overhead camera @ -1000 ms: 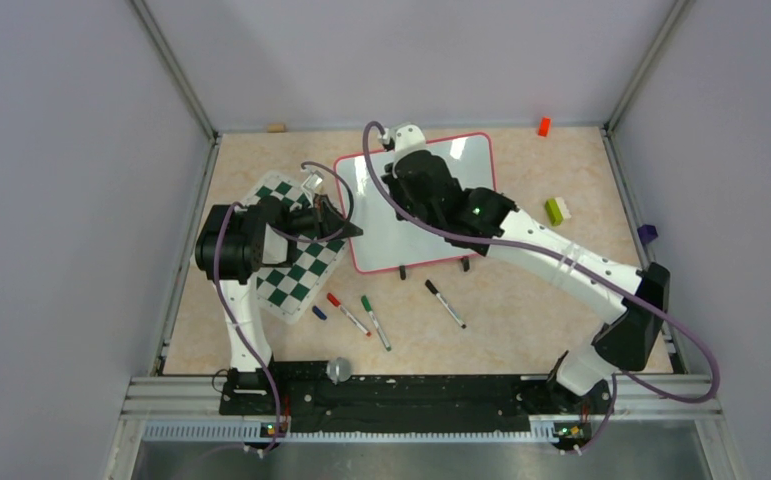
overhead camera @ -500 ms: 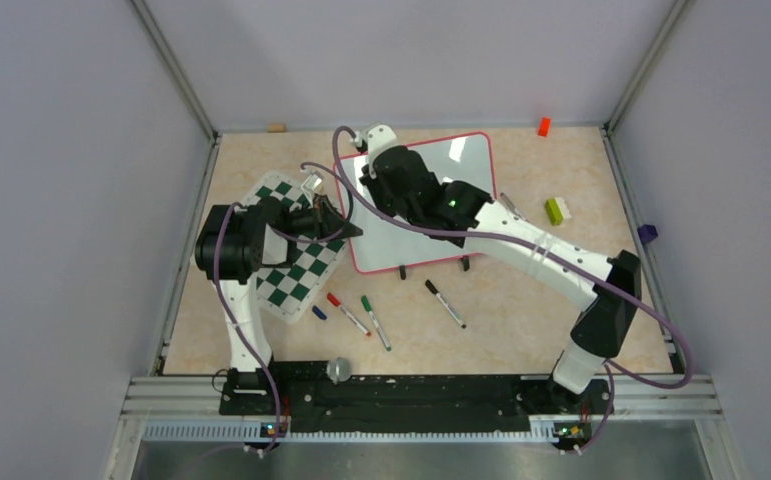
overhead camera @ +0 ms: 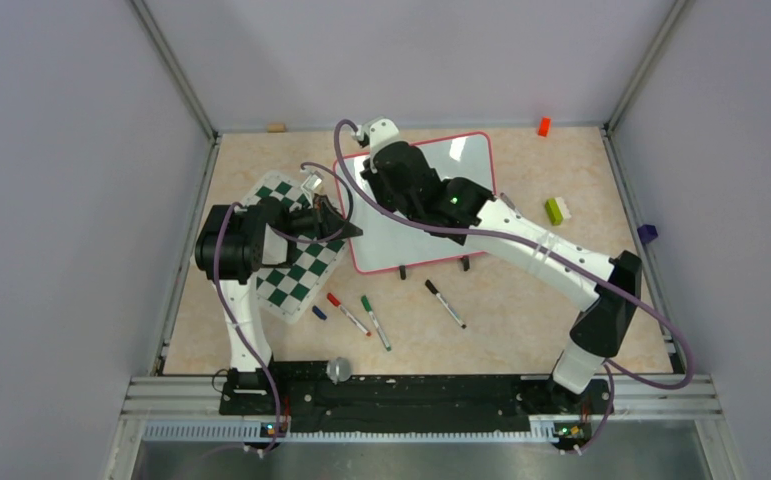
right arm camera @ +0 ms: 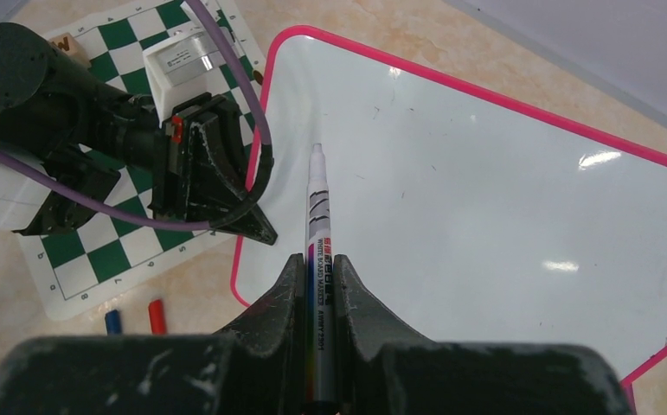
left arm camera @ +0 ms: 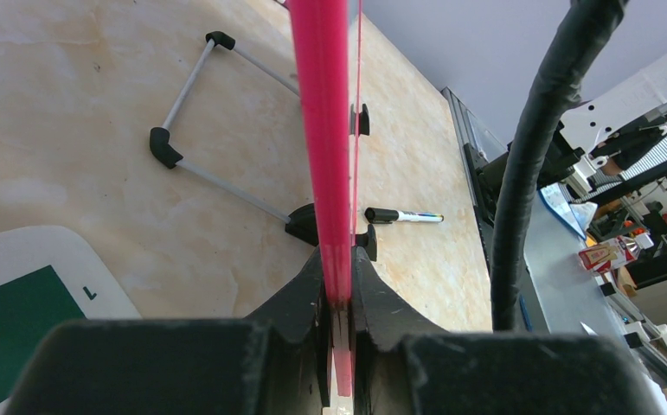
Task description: Write a sentence on the whiteboard
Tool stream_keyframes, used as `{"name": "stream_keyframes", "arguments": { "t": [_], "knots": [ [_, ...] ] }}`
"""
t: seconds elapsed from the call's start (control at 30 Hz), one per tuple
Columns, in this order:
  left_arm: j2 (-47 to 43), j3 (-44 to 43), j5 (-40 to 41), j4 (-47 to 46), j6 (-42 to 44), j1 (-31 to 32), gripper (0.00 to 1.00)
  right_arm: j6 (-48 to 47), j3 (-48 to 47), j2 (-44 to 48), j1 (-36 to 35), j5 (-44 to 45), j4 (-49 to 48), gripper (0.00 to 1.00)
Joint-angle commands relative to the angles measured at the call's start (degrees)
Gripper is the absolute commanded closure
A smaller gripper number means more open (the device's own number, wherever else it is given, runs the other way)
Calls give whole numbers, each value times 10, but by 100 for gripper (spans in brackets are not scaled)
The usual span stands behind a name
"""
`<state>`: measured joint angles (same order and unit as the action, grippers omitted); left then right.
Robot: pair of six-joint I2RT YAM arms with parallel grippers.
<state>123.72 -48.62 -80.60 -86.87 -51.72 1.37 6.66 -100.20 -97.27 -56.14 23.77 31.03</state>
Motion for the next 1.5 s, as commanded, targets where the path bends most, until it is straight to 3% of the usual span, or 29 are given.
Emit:
{"name": "stream_keyframes", "arguments": {
  "t": [0.0, 0.77, 1.03, 1.23, 1.47],
  "knots": [
    [-4, 8, 4, -59, 38, -7, 100, 11, -2, 10, -6, 8, -5, 100],
    [-5, 10, 4, -59, 41, -7, 100, -47, -60, -47, -16, 0, -11, 100],
    [-14, 17, 2, -59, 48, -7, 100, -49, -107, -86, -16, 43, 2, 100],
    [-25, 25, -2, -58, 59, -5, 88, -45, -114, -95, -15, 44, 2, 100],
    [-26, 25, -6, -58, 60, -3, 53, -36, -107, -92, -11, 38, 2, 100]
  ]
}}
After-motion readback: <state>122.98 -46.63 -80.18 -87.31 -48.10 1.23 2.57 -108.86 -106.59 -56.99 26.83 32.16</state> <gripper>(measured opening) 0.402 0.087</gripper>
